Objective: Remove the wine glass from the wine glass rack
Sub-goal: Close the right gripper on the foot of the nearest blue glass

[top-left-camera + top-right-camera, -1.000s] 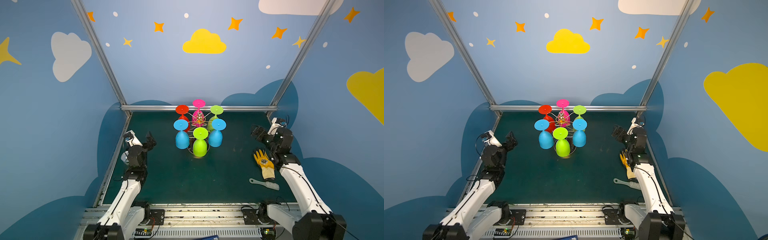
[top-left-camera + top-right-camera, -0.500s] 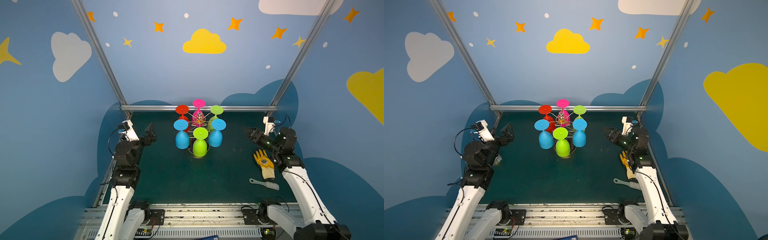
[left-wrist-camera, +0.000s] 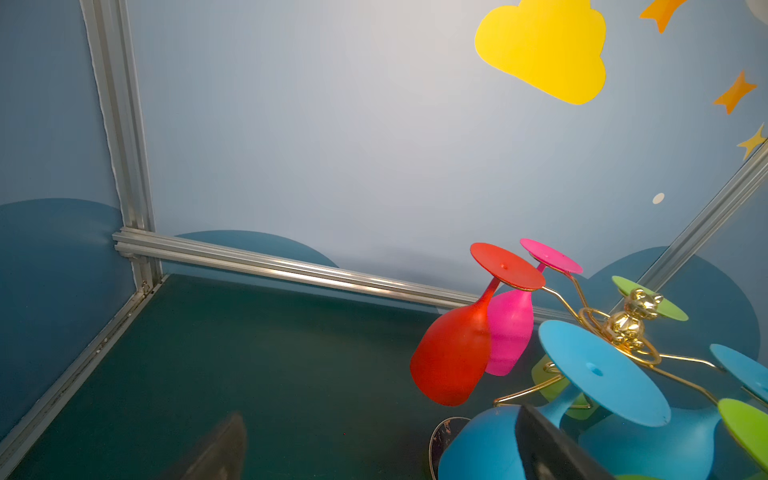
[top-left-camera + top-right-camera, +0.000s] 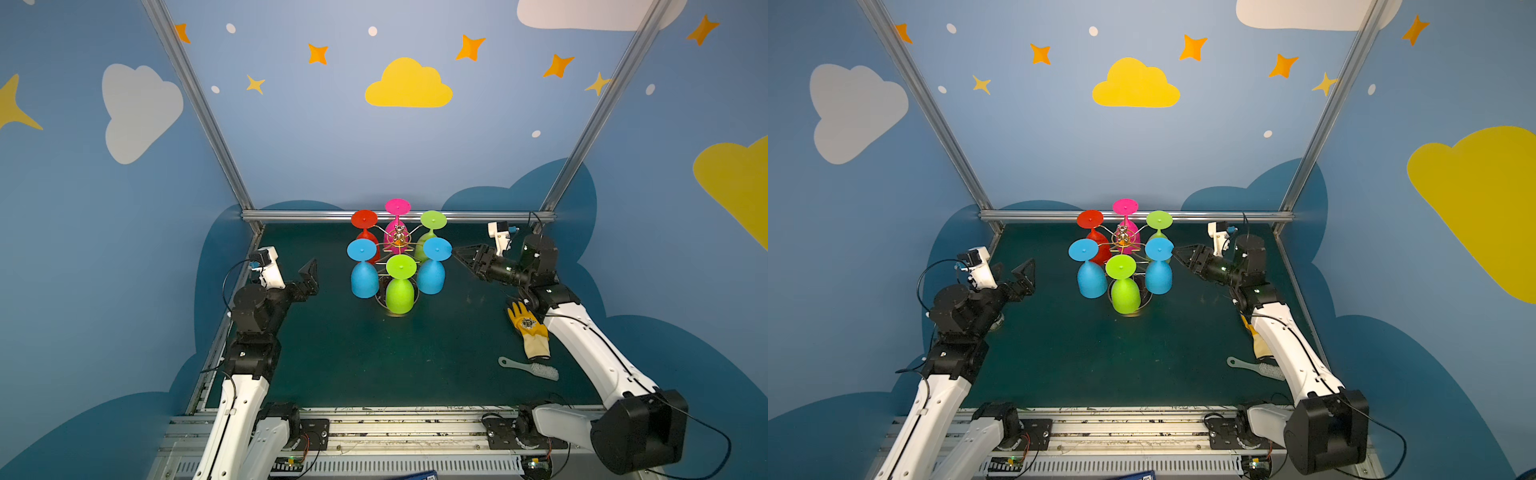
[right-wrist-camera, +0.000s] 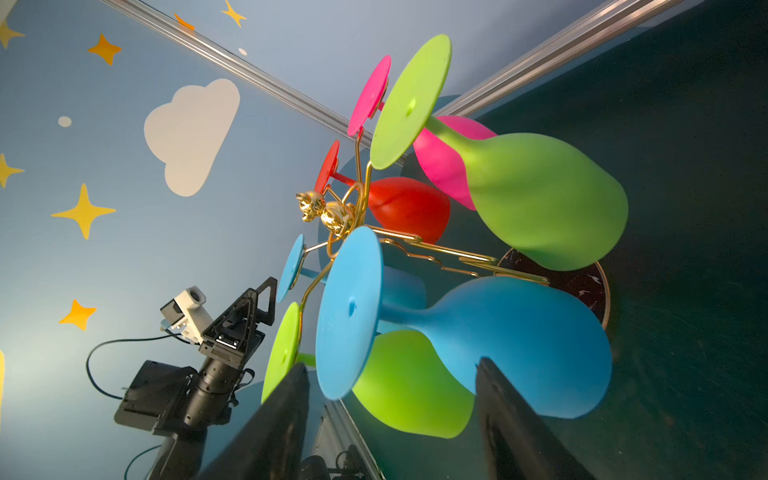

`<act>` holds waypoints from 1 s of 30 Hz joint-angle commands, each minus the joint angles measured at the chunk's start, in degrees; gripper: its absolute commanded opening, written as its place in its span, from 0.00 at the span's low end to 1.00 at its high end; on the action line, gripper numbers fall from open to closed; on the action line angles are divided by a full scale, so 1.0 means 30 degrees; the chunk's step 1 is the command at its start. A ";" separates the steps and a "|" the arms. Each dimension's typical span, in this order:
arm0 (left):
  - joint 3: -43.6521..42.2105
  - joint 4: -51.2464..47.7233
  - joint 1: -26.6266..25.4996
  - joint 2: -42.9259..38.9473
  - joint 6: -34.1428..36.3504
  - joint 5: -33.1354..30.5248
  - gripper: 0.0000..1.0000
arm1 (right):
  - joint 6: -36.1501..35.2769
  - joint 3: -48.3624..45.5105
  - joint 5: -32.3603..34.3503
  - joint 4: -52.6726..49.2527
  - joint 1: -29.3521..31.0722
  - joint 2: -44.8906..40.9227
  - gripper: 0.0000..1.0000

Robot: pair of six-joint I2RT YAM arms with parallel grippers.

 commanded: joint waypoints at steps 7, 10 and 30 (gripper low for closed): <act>-0.0256 0.0024 0.0275 -0.0221 -0.0154 0.0203 0.99 | 0.1123 0.1621 0.0017 0.1733 0.0977 0.1703 0.53; -0.0327 0.0024 0.0302 -0.0224 -0.0273 0.0195 0.99 | 0.1316 0.1712 0.0136 0.1975 0.1049 0.2060 0.46; -0.0381 0.0053 0.0337 -0.0252 -0.0640 0.0333 0.99 | 0.1791 0.1825 0.0651 0.1528 0.0969 0.1506 0.09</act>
